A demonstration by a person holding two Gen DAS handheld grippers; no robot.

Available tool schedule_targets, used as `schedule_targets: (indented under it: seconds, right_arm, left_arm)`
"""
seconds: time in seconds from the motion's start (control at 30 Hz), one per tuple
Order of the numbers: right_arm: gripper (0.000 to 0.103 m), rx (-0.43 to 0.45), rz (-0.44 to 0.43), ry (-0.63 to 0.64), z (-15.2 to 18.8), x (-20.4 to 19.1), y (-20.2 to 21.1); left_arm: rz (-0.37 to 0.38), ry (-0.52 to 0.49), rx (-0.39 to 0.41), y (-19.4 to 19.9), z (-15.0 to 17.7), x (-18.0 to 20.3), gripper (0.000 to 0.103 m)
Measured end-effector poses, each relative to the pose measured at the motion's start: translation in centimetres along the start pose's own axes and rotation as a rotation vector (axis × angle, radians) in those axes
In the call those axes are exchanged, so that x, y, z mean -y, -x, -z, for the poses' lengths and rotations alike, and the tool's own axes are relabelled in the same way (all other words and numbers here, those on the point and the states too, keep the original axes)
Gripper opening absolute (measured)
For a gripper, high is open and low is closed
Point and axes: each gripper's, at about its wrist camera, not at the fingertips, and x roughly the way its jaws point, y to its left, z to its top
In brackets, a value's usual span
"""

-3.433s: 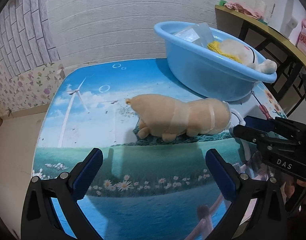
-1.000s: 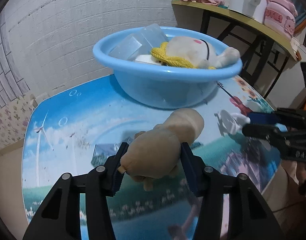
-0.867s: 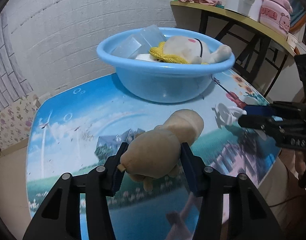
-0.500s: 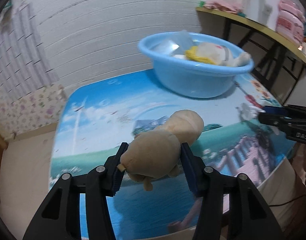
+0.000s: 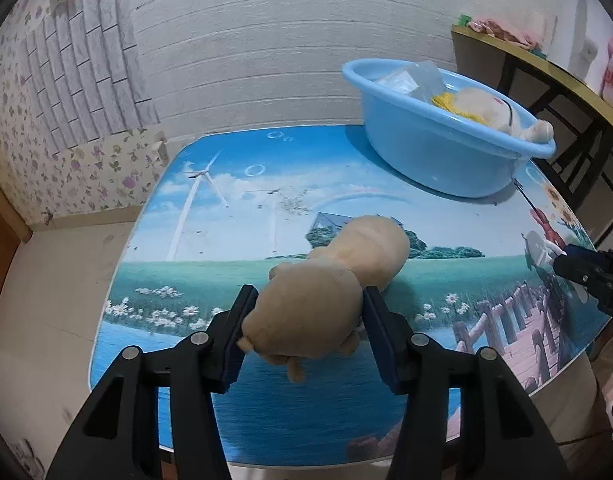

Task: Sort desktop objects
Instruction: 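Lift the plush toy with the left gripper while the right lifts the white hook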

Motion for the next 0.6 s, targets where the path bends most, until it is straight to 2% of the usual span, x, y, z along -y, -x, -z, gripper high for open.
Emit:
schedule_targets:
  seconds: [0.27,0.4,0.53,0.6]
  right_arm:
    - [0.038,0.000,-0.014,-0.010,0.1,0.2,-0.4]
    - [0.038,-0.001,-0.012,0.002,0.0,-0.1,-0.5]
    - [0.050,-0.007,-0.004,0.011,0.1,-0.1,-0.8]
    - [0.050,-0.013,-0.006,0.009,0.2,-0.1,-1.0]
  left_arm:
    - [0.015,-0.028,-0.019,-1.5,-0.1,0.7,0.063]
    - [0.035,-0.045,-0.039,-2.6,-0.2,1.1,0.073]
    - [0.050,-0.058,-0.043,-3.3,0.0,1.5,0.075]
    - [0.066,-0.065,-0.042,-3.2,0.0,1.7,0.075]
